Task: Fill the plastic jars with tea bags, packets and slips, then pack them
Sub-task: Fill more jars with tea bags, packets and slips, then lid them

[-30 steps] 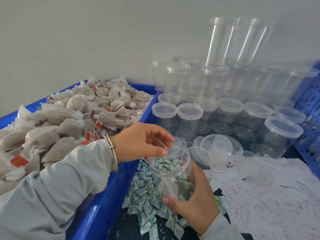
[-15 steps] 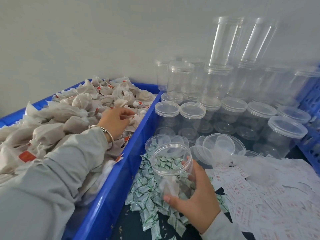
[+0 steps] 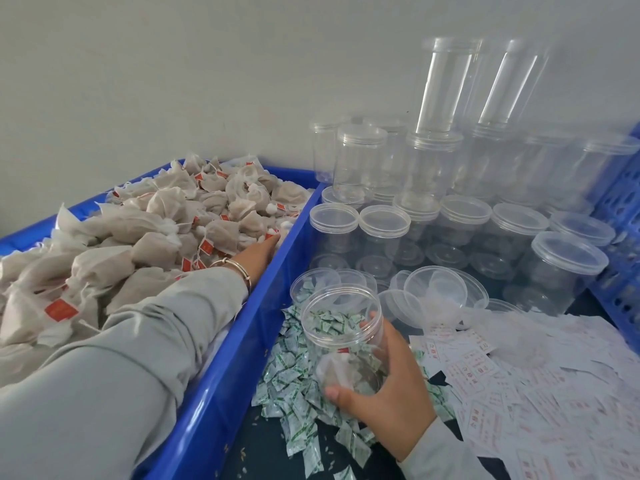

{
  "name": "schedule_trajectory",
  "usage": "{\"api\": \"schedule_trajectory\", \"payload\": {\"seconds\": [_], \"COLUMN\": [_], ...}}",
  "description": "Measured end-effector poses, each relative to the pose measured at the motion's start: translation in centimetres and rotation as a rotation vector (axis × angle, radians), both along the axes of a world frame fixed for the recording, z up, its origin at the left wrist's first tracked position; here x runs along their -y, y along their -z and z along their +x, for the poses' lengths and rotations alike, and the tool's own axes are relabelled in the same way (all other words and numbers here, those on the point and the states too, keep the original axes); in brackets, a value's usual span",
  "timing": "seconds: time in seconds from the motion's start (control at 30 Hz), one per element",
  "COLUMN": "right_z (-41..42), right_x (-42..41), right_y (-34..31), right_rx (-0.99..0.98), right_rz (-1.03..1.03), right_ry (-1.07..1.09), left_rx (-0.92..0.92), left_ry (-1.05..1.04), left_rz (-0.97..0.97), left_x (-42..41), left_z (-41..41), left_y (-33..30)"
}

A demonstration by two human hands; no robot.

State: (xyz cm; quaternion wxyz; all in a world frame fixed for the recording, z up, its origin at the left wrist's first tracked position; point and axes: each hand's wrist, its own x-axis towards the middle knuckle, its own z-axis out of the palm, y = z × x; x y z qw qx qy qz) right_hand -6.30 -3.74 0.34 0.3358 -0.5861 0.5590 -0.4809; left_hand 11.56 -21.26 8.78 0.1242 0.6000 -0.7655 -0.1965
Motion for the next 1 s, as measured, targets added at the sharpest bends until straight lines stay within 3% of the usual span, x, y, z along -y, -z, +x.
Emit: {"api": "schedule_trajectory", "payload": {"seconds": [0.07,0.2,0.4,0.57,0.67,0.73,0.83,0.93,1.0], "right_z": [0.0,-0.1,-0.3,-0.4,-0.4,-0.5,-0.5,-0.4,-0.4], "right_x": [0.1,0.1,0.1,0.2,0.2,0.3,0.3,0.2,0.2], "right_y": [0.1,0.3,0.5,0.5,0.6,0.6,0.7,0.6,0.5], "right_rx": [0.004,0.01,-0.001,-0.024,-0.033,-0.024,-0.015,-0.007,-0.017], "right_rz": [0.003,0.014,0.018,0.007,0.005,0.01,0.017,0.019,0.016], "right_ry": [0.003,0.008,0.014,0.012,0.014,0.008,0.003,0.003,0.003], "left_rx": [0.106,0.139,0.128,-0.239,-0.553,-0.617,-0.271,0.136,0.294], "left_ry": [0.024,-0.068,-0.17,-0.341,-0.393,-0.378,-0.263,-0.082,-0.039], "left_rz": [-0.056,0.035,-0.034,-0.291,-0.282,-0.269,-0.229,-0.015,0.045], "left_x": [0.4,0.6,0.8,0.5,0.0,0.0,-0.1,-0.3,-0.5], "left_z": [0.2,0.1,1.0,2.0,2.5,2.9,2.9,1.8,1.0], "left_y": [0.3,0.4,0.2,-1.1,-2.2,-2.6,-2.1,-0.5,-0.2]}}
